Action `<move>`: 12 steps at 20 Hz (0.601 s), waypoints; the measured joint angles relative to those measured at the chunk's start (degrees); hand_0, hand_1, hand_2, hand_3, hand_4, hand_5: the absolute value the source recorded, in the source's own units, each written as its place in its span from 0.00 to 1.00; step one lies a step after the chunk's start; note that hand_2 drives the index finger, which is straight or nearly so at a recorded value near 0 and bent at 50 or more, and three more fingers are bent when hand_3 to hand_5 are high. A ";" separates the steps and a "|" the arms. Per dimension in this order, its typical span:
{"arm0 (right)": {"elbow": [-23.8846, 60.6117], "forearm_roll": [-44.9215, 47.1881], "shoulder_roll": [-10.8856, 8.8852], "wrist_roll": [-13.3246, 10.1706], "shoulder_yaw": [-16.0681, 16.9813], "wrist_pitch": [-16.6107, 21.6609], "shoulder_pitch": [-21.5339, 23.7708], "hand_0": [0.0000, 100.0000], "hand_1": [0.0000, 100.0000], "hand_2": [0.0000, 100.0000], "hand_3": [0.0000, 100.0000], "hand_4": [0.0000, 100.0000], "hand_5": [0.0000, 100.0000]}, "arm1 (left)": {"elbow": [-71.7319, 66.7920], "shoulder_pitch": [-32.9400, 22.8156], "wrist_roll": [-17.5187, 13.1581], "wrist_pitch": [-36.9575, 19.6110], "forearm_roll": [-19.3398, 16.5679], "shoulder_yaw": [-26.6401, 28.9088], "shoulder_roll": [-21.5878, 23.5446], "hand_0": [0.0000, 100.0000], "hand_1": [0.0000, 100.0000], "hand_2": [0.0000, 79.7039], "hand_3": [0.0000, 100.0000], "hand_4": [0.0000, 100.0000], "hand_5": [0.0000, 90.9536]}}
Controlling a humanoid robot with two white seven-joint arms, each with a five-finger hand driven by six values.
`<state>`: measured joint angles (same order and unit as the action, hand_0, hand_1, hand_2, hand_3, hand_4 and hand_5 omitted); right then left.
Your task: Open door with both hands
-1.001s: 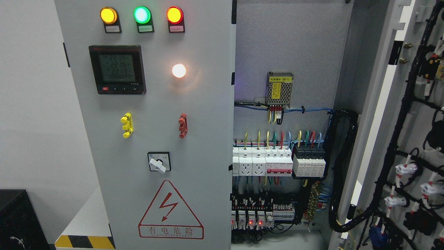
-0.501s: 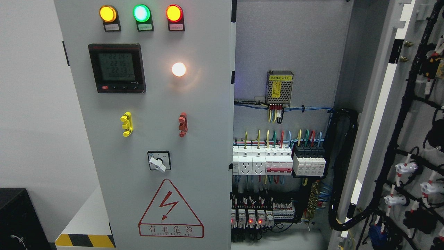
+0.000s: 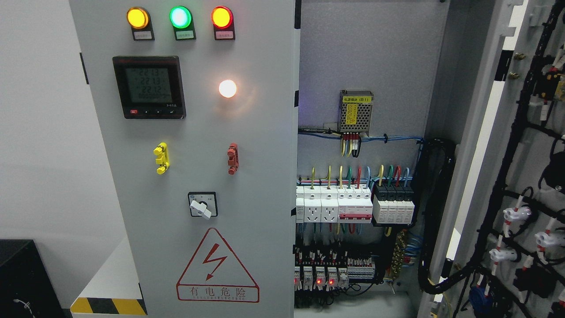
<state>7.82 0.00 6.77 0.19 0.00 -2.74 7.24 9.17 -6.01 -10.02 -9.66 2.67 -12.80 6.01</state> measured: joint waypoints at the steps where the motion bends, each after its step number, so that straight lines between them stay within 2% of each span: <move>1: 0.00 0.00 0.00 -0.01 0.00 0.00 0.00 0.00 0.00 0.00 0.00 0.00 0.00 | -0.99 -0.03 0.79 0.06 -1.45 1.98 -0.58 0.00 0.00 0.00 0.00 0.00 0.00; 6: 0.02 0.00 0.00 -0.03 0.00 0.00 0.00 0.00 0.00 0.00 0.00 0.00 0.00 | -4.78 -0.09 2.07 0.19 -6.00 9.92 -3.77 0.00 0.00 0.00 0.00 0.00 0.00; 12: 1.08 0.00 -0.06 -0.05 0.67 0.16 -0.32 0.00 0.00 0.00 0.00 0.00 0.00 | -7.51 -0.11 2.34 0.52 -8.21 16.02 -6.30 0.00 0.00 0.00 0.00 0.00 0.00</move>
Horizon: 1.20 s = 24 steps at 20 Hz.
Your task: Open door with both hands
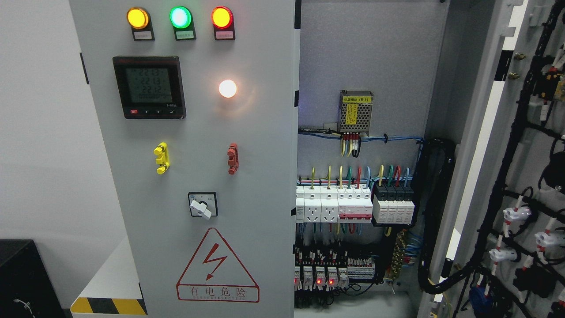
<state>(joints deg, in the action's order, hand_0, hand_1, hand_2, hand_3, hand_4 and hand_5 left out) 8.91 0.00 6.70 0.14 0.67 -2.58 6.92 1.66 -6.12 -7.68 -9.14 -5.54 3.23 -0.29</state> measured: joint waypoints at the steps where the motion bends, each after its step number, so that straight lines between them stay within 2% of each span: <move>1: 0.13 0.00 -0.04 0.00 0.12 0.07 -0.06 0.00 0.00 0.00 0.00 0.00 0.00 | -0.35 0.00 0.00 -0.04 -0.16 0.75 -0.37 0.00 0.00 0.00 0.00 0.00 0.00; 4: 1.83 0.00 -0.25 -0.01 0.33 0.15 0.34 0.00 0.00 0.00 0.00 0.00 0.00 | -0.86 0.02 0.00 -0.58 -0.54 2.50 -1.19 0.00 0.00 0.00 0.00 0.00 0.00; 7: 13.01 0.00 -0.69 0.00 0.24 0.21 2.97 0.00 0.00 0.00 0.00 0.00 0.00 | -1.04 0.05 0.01 -0.82 -0.67 3.83 -1.82 0.00 0.00 0.00 0.00 0.00 0.00; 14: 36.14 0.00 -1.33 -0.01 -0.32 0.37 12.24 0.00 0.00 0.00 0.00 0.00 0.00 | -1.35 0.14 0.01 -0.97 -0.65 6.04 -2.73 0.00 0.00 0.00 0.00 0.00 0.00; 20: 58.10 0.00 -2.61 -0.03 -3.58 1.74 21.63 0.00 0.00 0.00 0.00 0.00 0.00 | -1.48 0.26 0.02 -0.98 -0.73 7.18 -3.15 0.00 0.00 0.00 0.00 0.00 0.00; 22: 64.91 0.00 -3.32 -0.03 -4.94 4.13 23.70 0.00 0.00 0.00 0.00 0.00 0.00 | -1.50 0.38 0.07 -0.98 -0.81 7.44 -3.28 0.00 0.00 0.00 0.00 0.00 0.00; 24: 70.02 0.00 -3.86 -0.03 -6.06 8.59 25.03 0.00 0.00 0.00 0.00 0.00 0.00 | -1.53 0.61 0.13 -0.98 -0.85 7.66 -3.39 0.00 0.00 0.00 0.00 0.00 0.00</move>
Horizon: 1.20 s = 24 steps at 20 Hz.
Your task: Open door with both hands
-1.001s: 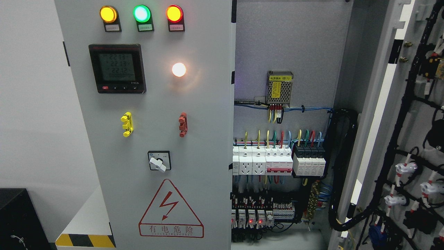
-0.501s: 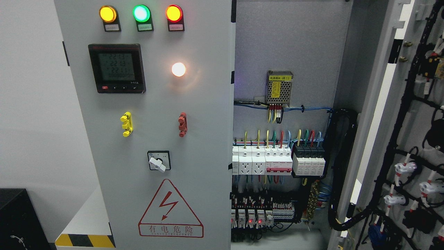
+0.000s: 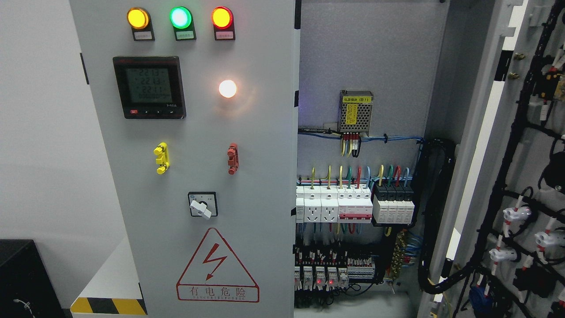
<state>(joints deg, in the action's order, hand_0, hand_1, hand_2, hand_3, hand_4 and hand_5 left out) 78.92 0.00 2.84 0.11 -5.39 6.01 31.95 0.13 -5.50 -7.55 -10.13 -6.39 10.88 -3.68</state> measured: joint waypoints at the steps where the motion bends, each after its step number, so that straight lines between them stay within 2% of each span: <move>1: 2.40 0.00 -0.26 0.00 -0.58 2.64 0.60 0.00 0.00 0.00 0.00 0.00 0.00 | -0.02 0.14 0.00 0.00 -0.04 0.06 -0.03 0.00 0.00 0.00 0.00 0.00 0.00; 3: 6.76 0.00 -0.68 0.00 -1.71 7.61 1.41 0.00 0.00 0.00 0.00 0.00 0.00 | -0.04 0.34 0.00 0.00 -0.15 0.13 -0.12 0.00 0.00 0.00 0.00 0.00 0.00; 5: 10.97 0.00 -1.05 -0.02 -3.07 10.36 2.10 0.00 0.00 0.00 0.00 0.00 0.00 | -0.05 0.53 0.01 0.00 -0.24 0.13 -0.21 0.00 0.00 0.00 0.00 0.00 0.00; 9: 18.67 0.00 -1.59 -0.07 -5.98 13.61 2.81 0.00 0.00 0.00 0.00 0.00 0.00 | -0.07 0.89 0.04 -0.15 -0.37 -0.01 -0.37 0.00 0.00 0.00 0.00 0.00 0.00; 12: 23.32 0.00 -1.90 -0.08 -7.93 15.32 1.10 0.00 0.00 0.00 0.00 0.00 0.00 | -0.08 1.09 0.23 -0.25 -0.38 -0.16 -0.48 0.00 0.00 0.00 0.00 0.00 0.00; 16: 27.34 0.00 -2.19 -0.09 -9.77 15.54 -3.74 0.00 0.00 0.00 0.00 0.00 0.00 | -0.10 1.32 0.21 -0.06 -0.24 -1.02 -0.57 0.00 0.00 0.00 0.00 0.00 0.00; 19: 29.51 0.00 -2.33 -0.20 -10.88 14.10 -8.27 0.00 0.00 0.00 0.00 0.00 0.00 | -0.11 1.49 -0.03 0.08 -0.14 -1.70 -0.63 0.00 0.00 0.00 0.00 0.00 0.00; 24: 32.01 0.00 -2.52 -0.67 -12.11 13.29 -18.05 0.00 0.00 0.00 0.00 0.00 0.00 | -0.12 1.71 -0.06 0.13 -0.20 -2.56 -0.68 0.00 0.00 0.00 0.00 0.00 0.00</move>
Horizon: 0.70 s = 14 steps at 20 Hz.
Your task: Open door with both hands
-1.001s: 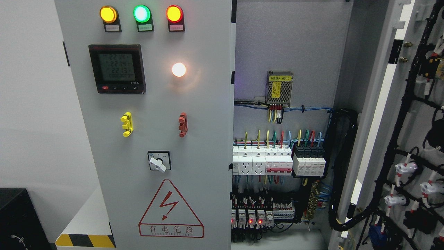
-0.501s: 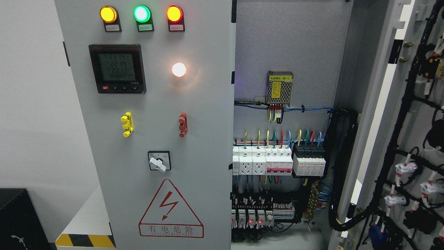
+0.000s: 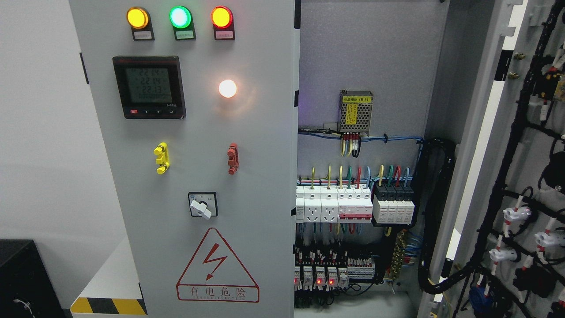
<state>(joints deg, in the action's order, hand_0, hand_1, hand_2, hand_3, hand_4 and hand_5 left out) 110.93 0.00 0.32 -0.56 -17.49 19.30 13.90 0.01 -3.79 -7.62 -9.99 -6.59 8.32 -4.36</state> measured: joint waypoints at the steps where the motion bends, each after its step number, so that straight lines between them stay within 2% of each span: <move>1: 0.31 0.00 0.08 -0.03 -0.19 -0.08 -2.09 0.00 0.00 0.00 0.00 0.00 0.00 | 0.00 0.02 0.00 0.00 -0.02 -0.15 0.00 0.00 0.00 0.00 0.00 0.00 0.00; 4: 0.66 0.00 0.79 -0.05 -0.61 -0.76 -8.00 0.00 0.00 0.00 0.00 0.00 0.00 | -0.01 0.09 -0.02 0.01 -0.02 -0.49 -0.01 0.00 0.00 0.00 0.00 0.00 0.00; 10: -0.70 0.00 2.42 -0.21 -1.06 -11.68 -18.54 0.00 0.00 0.00 0.00 0.00 0.00 | -0.01 0.13 -0.44 0.21 0.23 -0.87 -0.02 0.00 0.00 0.00 0.00 0.00 0.00; 14: -2.73 0.00 3.15 -0.09 -0.99 -14.43 -24.21 0.00 0.00 0.00 0.00 0.00 0.00 | -0.01 0.13 -0.55 0.22 0.26 -1.09 -0.04 0.00 0.00 0.00 0.00 0.00 0.00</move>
<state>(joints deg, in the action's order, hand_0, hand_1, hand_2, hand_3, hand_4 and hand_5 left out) 108.20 0.00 3.46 -0.65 -18.48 4.86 -10.31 0.00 -3.66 -8.16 -9.78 -6.33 7.24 -4.40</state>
